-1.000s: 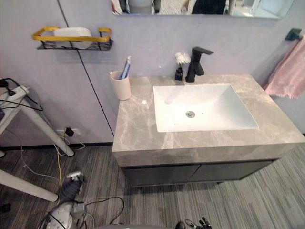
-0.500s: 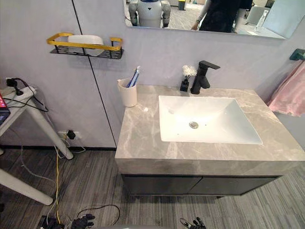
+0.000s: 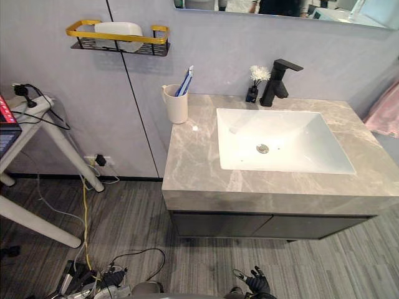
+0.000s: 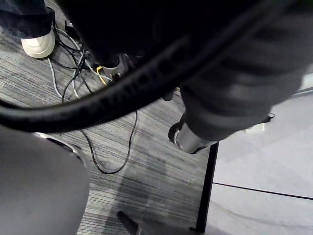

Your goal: Organize washtable

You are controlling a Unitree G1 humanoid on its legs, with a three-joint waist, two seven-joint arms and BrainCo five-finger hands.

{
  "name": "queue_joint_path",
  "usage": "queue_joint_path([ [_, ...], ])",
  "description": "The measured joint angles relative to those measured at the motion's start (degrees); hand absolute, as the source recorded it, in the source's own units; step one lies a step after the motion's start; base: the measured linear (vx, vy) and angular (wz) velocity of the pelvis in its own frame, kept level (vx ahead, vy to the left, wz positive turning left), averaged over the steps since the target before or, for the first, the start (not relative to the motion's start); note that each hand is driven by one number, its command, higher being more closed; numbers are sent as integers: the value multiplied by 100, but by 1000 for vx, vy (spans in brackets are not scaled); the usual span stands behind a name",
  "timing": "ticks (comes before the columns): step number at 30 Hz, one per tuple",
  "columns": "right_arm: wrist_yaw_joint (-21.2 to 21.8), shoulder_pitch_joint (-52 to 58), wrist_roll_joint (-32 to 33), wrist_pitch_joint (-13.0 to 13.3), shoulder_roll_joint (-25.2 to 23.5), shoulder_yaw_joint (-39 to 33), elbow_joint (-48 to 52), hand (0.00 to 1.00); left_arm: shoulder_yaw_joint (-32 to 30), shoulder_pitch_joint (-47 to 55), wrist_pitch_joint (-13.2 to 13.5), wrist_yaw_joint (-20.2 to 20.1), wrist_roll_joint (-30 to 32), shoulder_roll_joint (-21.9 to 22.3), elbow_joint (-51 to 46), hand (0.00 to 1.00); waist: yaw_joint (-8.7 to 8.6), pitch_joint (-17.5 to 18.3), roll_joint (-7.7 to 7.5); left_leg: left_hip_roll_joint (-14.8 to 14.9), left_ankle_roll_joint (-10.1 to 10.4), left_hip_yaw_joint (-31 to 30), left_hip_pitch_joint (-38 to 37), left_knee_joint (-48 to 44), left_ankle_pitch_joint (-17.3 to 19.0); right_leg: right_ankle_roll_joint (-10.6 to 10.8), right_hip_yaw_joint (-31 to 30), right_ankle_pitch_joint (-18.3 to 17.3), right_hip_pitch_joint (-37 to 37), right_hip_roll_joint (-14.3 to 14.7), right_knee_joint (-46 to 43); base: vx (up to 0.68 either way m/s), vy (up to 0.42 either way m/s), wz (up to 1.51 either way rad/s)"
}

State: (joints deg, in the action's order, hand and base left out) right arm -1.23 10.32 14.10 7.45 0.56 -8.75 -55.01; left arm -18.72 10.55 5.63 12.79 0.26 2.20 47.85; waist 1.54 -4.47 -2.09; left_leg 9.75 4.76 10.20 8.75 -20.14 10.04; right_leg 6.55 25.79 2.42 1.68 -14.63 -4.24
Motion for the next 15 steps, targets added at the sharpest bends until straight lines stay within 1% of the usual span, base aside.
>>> queue_joint_path([
  [2, 10, 19, 139, 3, -35, -166, 32, 0, 14, -1, -1, -30, 15, -29, 17, 0, -66, 20, -12, -16, -45, 119, 192, -151, 43, -18, -127, 39, 259, -61, -83, -56, 61, -31],
  [3, 16, 19, 168, 2, -38, -223, 33, 0, 23, -9, -1, -32, 21, -39, 27, 0, -65, 30, -23, -16, -34, 125, 250, -217, 85, -31, -168, 49, 323, -64, -99, -71, 84, -38],
  [4, 15, 21, 178, 2, -35, -290, 38, 0, 56, -57, 4, -36, 22, -73, 71, 0, -66, -13, 47, 1, -62, 234, 324, -331, 157, -40, -278, 55, 471, -69, -182, -53, 58, -46],
  [5, 17, 19, 182, -7, -12, -360, 96, 0, 118, -94, 6, -49, 26, -74, 122, 0, -62, -56, 85, 29, -89, 393, 333, -430, 232, -71, -270, 60, 550, -100, -275, -42, 73, -52],
  [6, 18, 19, 181, -9, -9, -373, 146, 0, 140, -95, 6, -55, 30, -80, 128, 0, -68, -61, 88, 22, -99, 485, 312, -458, 259, -122, -225, 78, 576, -135, -306, -23, 67, -61],
  [7, 24, 23, 161, -19, 10, -376, 182, 0, 181, -93, 6, -89, 39, -119, 151, 0, -69, -82, 143, 47, -142, 666, 240, -420, 262, -547, -48, 30, 613, -172, -315, -23, 110, -77],
  [8, 28, 12, 100, -27, 67, -371, 209, 0, 185, -88, 2, -160, 43, -107, 197, 0, -60, -77, 234, 125, -241, 911, 157, -187, 180, -1170, 296, -308, 633, -190, -405, -42, 80, -88],
  [9, 30, -15, 97, -36, 114, -364, 218, 0, 183, -90, 0, -161, 54, -96, 216, 0, -55, -118, 316, 221, -284, 1067, 74, -47, 113, -1154, 428, -455, 698, -236, -618, -52, 44, -94],
  [10, 33, -73, 99, -36, 129, -360, 239, 0, 189, -83, -7, -162, 50, -96, 238, 0, -85, -180, 304, 300, -278, 1272, -93, 73, 70, -990, 605, -594, 851, -377, -1610, -16, -8, -83],
  [11, 27, -66, 96, -35, 92, -356, 192, 0, 187, -79, -10, -162, 52, -180, 269, 0, -73, -173, 251, 316, -276, 1428, -220, 108, 71, -962, 701, -703, 820, -403, -2211, 57, -51, -119],
  [12, 31, -124, 70, -56, 60, -307, -29, 0, 85, -84, -16, -177, 49, -346, 348, 0, -30, -136, 93, 255, -208, 1745, -455, 86, 118, -916, 998, -860, 692, -397, -2327, 96, -32, -113],
  [13, 35, -149, 12, -60, 74, -233, -65, 0, 12, -95, -21, -209, 44, -333, 391, 0, -41, -127, 12, 239, -217, 1785, -469, 113, 129, -951, 1053, -833, 685, -353, -2222, 26, -12, -120],
  [14, 37, -162, -64, -29, 114, -177, -57, 0, -63, -120, -39, -281, 43, -298, 503, 0, -59, -143, 79, 169, -276, 1791, -498, 307, 116, -1051, 1023, -677, 650, -168, -1767, -62, 39, -123],
  [15, 29, -320, -167, -21, 229, -208, -142, 0, -141, -155, -54, -300, 37, -191, 642, 0, 11, -50, 321, 89, -442, 1797, -556, 858, -55, -904, 916, -581, 542, 104, -1236, -84, 23, -111],
])
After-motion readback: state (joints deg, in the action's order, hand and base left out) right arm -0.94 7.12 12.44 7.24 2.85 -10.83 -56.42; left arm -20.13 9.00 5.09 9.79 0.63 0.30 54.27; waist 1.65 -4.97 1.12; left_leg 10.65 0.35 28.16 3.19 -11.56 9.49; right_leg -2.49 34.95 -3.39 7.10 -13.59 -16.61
